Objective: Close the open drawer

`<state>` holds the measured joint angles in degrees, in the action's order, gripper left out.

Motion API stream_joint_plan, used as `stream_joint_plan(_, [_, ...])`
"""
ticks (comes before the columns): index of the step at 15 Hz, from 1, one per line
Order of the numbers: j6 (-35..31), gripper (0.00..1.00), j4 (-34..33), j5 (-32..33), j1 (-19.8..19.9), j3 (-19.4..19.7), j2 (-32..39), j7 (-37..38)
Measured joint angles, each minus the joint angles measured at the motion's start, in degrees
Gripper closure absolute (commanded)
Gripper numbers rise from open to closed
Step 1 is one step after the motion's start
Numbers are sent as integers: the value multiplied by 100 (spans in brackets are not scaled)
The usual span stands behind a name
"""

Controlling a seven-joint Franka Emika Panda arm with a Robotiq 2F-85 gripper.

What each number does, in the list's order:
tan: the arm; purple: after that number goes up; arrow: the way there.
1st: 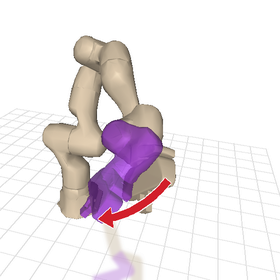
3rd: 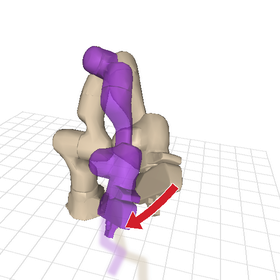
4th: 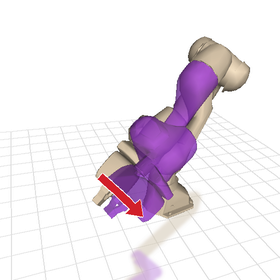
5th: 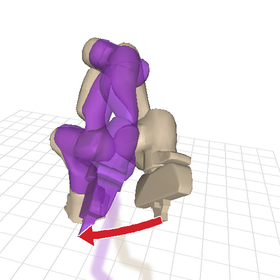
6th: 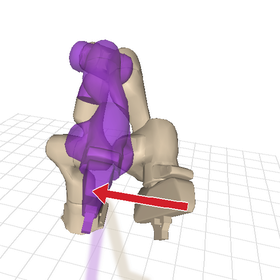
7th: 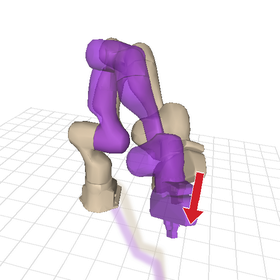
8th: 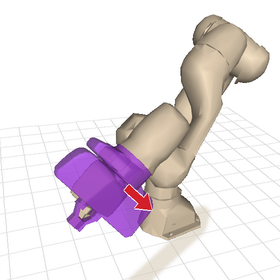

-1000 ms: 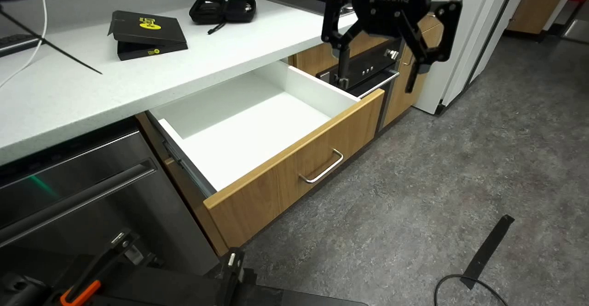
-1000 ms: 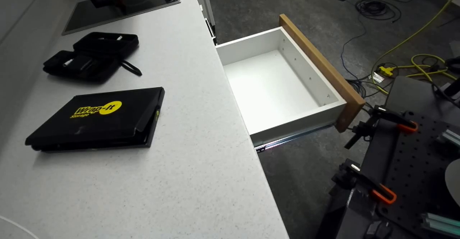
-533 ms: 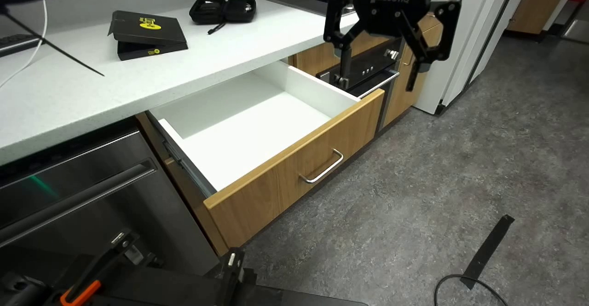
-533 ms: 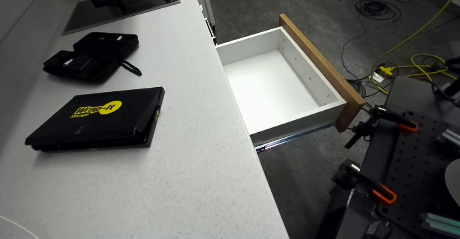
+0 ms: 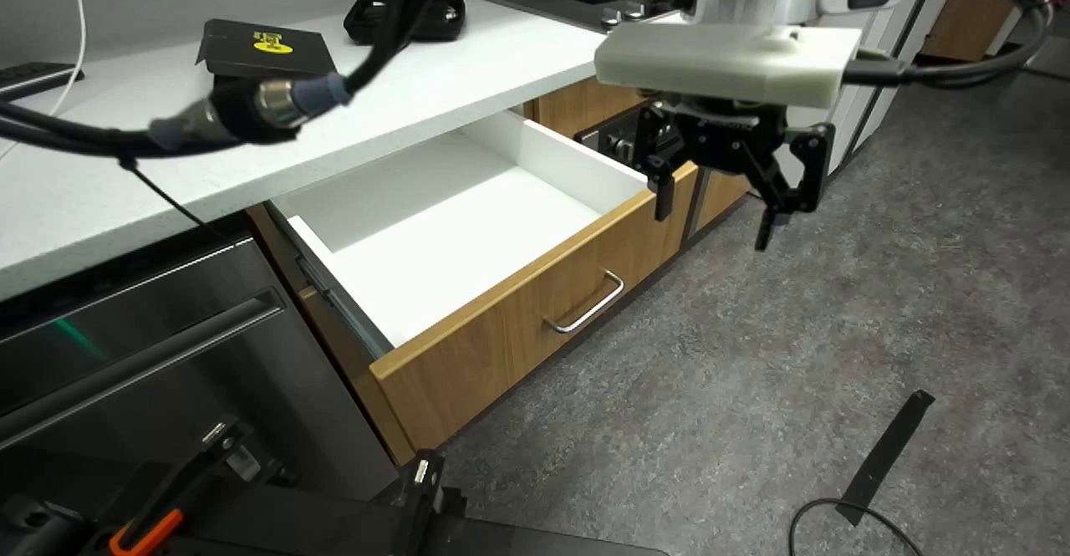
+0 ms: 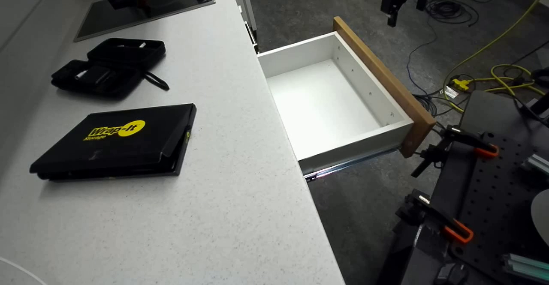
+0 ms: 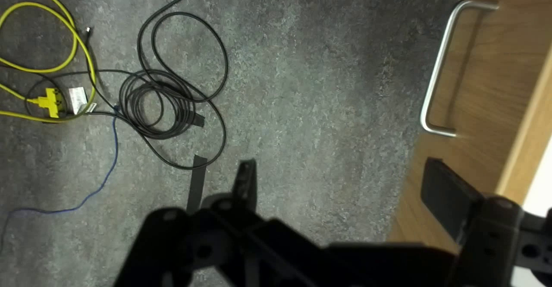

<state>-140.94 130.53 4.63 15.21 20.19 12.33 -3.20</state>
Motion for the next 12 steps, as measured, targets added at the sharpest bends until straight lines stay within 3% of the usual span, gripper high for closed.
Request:
stream_joint_plan(6, [-203,0,-806,-254,202,-43,1312,478])
stream_joint_plan(12, [-140,0,-1841,-658,449,-331,2532,632])
